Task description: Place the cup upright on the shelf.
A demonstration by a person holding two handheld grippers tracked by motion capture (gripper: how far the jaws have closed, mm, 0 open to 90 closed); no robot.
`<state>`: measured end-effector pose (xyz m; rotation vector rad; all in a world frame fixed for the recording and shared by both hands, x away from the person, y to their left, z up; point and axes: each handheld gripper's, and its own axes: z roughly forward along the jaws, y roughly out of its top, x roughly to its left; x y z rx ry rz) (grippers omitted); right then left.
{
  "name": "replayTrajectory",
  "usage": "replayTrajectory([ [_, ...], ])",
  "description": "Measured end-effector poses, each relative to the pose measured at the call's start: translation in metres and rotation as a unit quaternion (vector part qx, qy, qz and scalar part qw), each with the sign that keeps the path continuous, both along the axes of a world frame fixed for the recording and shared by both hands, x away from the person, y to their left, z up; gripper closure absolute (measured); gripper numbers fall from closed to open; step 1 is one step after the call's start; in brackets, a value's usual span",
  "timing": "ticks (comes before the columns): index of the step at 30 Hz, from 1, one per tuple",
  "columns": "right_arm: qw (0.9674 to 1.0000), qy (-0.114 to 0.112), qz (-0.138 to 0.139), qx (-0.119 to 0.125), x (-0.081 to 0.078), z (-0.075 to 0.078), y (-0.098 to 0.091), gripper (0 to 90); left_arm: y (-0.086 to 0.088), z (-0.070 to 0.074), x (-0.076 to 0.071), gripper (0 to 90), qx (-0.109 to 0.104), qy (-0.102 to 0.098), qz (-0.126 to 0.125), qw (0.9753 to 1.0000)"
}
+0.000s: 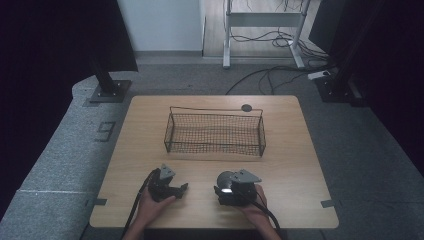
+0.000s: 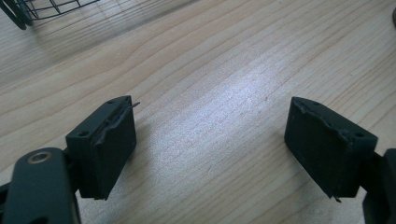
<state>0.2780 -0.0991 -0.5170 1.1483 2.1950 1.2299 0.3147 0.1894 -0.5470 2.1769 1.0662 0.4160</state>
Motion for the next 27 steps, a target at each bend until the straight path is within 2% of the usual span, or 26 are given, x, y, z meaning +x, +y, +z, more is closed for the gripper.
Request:
replayTrajectory([
  [6, 0.9998, 0.01, 0.014, -0.002, 0.003, 0.002, -0.003, 13.5, 0.0, 0.0, 0.0, 16.7, 0.0, 0.0, 0.0, 1.0],
  [15, 1.0, 0.007, 0.007, 0.0, 0.0, 0.002, -0.001, 13.6, 0.0, 0.0, 0.0, 16.7, 0.0, 0.0, 0.0, 1.0],
  [27, 0.9997, -0.013, 0.007, 0.017, -0.002, 0.015, -0.008, 13.6, 0.0, 0.0, 0.0, 16.7, -0.001, 0.0, 0.0, 1.0],
])
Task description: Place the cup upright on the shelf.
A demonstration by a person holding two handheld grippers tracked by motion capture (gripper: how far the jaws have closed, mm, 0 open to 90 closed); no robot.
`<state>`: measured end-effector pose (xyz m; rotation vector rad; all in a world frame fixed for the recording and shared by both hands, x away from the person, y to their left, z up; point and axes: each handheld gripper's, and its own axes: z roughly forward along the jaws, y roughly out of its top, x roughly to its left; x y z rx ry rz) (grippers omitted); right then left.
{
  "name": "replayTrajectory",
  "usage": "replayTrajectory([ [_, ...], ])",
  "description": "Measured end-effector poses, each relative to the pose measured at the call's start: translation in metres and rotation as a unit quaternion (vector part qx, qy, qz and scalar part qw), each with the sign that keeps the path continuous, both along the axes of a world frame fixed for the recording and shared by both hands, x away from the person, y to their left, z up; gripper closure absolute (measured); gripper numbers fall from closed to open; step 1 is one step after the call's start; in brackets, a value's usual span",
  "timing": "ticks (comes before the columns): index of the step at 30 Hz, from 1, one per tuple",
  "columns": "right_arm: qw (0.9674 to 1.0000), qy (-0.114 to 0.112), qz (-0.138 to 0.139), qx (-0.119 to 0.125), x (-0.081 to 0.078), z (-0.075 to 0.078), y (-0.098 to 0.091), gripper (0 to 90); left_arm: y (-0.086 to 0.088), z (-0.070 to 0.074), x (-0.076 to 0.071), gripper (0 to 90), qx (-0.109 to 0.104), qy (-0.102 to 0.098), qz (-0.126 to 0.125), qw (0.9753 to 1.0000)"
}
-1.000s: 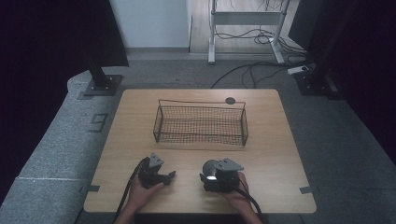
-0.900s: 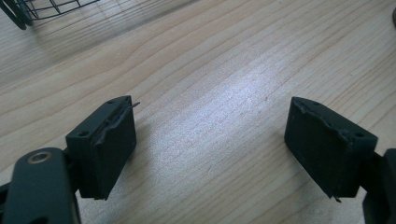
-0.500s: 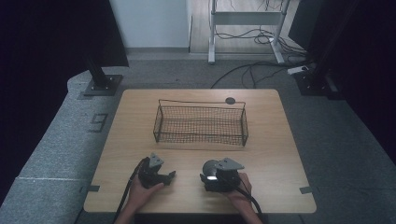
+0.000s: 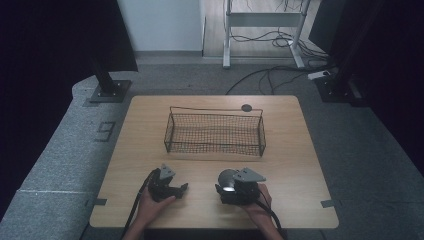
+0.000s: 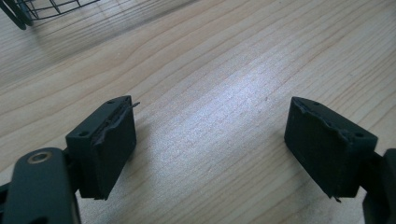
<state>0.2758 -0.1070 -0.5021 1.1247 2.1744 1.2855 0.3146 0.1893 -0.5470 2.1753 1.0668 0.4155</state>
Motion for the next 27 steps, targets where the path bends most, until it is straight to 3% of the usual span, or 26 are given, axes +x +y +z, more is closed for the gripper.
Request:
replayTrajectory([
  [27, 0.9991, -0.029, 0.006, 0.03, 0.011, 0.049, -0.01, 13.6, 0.0, 0.0, 0.0, 16.7, 0.001, 0.0, 0.0, 1.0],
])
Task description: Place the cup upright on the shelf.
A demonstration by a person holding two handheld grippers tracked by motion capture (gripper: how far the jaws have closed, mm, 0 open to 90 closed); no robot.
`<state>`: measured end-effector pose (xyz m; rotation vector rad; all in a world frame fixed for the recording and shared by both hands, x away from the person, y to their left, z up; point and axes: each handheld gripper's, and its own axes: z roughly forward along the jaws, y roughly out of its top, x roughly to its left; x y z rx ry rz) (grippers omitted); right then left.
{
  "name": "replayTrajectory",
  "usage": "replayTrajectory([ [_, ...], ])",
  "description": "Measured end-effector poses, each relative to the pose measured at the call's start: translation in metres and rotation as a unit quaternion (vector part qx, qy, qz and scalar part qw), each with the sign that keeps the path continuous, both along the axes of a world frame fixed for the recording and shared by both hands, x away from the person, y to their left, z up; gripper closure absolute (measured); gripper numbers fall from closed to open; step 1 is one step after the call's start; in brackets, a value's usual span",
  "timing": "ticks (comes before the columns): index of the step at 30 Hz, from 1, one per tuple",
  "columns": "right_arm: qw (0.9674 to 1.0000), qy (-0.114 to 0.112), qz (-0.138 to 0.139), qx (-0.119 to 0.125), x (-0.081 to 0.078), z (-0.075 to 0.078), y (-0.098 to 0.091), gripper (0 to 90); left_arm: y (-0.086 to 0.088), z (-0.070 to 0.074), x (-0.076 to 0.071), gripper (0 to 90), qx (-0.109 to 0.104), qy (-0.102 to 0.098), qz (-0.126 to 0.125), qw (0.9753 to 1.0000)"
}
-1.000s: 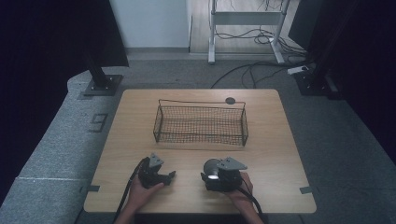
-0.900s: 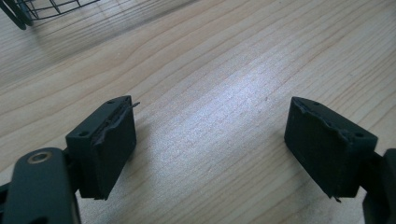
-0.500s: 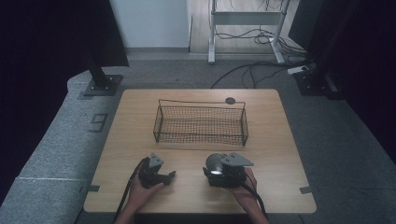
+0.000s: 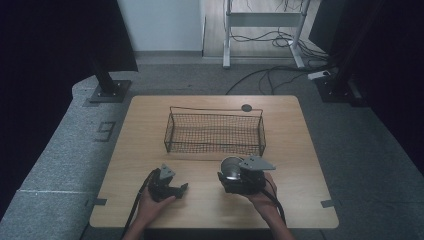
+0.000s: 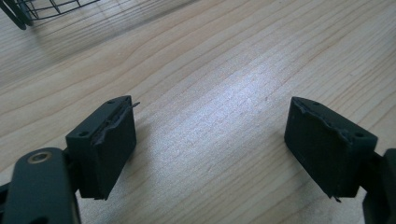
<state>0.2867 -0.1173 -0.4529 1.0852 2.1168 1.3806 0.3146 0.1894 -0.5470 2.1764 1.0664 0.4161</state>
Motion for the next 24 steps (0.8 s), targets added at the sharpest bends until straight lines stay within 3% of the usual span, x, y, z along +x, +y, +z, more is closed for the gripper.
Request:
replayTrajectory([
  [24, 0.9998, -0.018, -0.011, -0.001, 0.017, 0.025, 0.0, 13.6, 0.0, 0.0, 0.0, 16.7, 0.0, 0.0, 0.0, 1.0],
])
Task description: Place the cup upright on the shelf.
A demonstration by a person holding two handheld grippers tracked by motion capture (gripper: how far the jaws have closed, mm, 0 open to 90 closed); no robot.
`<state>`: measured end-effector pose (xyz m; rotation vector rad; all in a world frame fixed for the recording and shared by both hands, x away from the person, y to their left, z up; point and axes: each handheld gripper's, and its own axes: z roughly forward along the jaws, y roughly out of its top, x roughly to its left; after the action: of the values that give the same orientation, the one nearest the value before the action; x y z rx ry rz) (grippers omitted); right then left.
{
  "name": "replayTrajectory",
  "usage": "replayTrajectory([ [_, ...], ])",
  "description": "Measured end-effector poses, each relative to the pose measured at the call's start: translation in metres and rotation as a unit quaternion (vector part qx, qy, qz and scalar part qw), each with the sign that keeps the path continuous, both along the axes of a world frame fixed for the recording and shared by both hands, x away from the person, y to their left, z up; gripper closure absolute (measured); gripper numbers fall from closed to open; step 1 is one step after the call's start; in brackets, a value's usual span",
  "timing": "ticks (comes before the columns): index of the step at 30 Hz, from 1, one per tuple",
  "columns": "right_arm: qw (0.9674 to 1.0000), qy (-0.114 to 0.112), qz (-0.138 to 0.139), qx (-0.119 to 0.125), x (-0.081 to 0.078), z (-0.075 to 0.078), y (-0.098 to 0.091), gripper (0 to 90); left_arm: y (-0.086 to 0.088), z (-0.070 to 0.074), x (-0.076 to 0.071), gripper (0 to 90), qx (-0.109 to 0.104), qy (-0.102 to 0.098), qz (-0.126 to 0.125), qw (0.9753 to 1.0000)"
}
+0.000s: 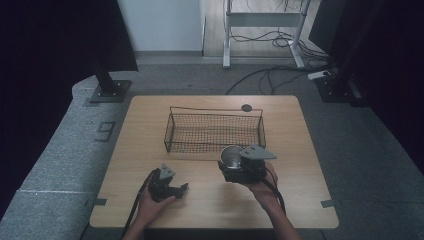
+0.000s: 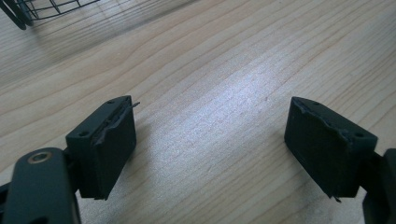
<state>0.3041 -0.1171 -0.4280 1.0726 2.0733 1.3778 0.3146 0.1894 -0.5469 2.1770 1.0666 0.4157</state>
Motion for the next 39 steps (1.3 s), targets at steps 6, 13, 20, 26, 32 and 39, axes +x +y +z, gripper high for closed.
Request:
replayTrajectory([
  [6, 1.0, -0.003, -0.005, 0.004, 0.006, 0.005, -0.002, 13.6, 0.0, 0.0, 0.0, 16.7, 0.0, 0.0, 0.0, 1.0],
  [13, 0.9999, -0.005, -0.008, 0.003, 0.01, 0.009, -0.002, 13.7, 0.0, 0.0, 0.0, 16.7, 0.0, 0.0, 0.0, 1.0],
  [20, 0.9999, -0.004, -0.012, 0.005, 0.017, 0.011, -0.002, 13.7, 0.0, 0.0, 0.0, 16.7, 0.0, 0.0, 0.0, 1.0],
  [26, 0.9999, -0.002, -0.015, 0.004, 0.023, 0.012, -0.002, 13.7, 0.0, 0.0, 0.0, 16.7, 0.0, 0.0, 0.0, 1.0],
  [32, 0.9998, -0.001, -0.017, 0.003, 0.027, 0.015, -0.002, 13.7, 0.0, 0.0, 0.0, 16.7, 0.0, 0.0, 0.0, 1.0],
  [39, 0.9996, -0.004, -0.026, 0.006, 0.032, 0.019, -0.004, 13.7, 0.0, 0.0, 0.0, 16.7, 0.0, 0.0, 0.0, 1.0],
])
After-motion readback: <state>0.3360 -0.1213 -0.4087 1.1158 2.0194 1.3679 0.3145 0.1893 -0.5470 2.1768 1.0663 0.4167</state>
